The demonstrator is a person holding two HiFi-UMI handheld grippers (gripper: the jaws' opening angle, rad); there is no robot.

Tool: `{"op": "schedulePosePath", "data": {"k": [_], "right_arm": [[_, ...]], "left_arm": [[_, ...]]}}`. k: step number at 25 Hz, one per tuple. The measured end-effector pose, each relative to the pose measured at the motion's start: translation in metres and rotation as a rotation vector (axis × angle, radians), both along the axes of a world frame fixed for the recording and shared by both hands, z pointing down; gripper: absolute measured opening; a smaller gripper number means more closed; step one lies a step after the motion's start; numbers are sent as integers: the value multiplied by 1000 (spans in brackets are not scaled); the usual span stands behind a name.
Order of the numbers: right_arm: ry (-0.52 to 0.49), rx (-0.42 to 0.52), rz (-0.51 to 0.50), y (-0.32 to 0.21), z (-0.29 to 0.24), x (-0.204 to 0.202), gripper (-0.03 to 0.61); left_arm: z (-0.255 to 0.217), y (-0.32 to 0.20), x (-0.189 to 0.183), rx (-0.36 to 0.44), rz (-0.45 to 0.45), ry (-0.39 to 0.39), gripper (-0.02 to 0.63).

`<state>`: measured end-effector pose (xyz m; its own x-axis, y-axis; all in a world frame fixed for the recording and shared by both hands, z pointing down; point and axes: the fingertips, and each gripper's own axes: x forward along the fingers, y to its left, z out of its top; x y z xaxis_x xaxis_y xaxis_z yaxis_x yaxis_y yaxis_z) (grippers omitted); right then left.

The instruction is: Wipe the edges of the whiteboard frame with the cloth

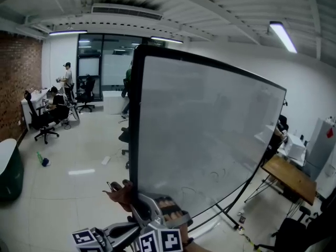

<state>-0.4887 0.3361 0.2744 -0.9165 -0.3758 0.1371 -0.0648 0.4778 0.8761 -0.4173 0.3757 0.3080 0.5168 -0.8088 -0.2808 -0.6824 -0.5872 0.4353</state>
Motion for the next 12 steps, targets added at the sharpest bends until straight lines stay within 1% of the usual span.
{"op": "schedulePosePath", "data": {"k": [6,12], "right_arm": [[-22,8,-54,2,-11,6,78],[-48,-3,-71,3,-31,5,78]], "left_arm": [[-4,2,10,-5,-57,-22,-12],[-28,-1,6,42,-36,-56,-12]]}}
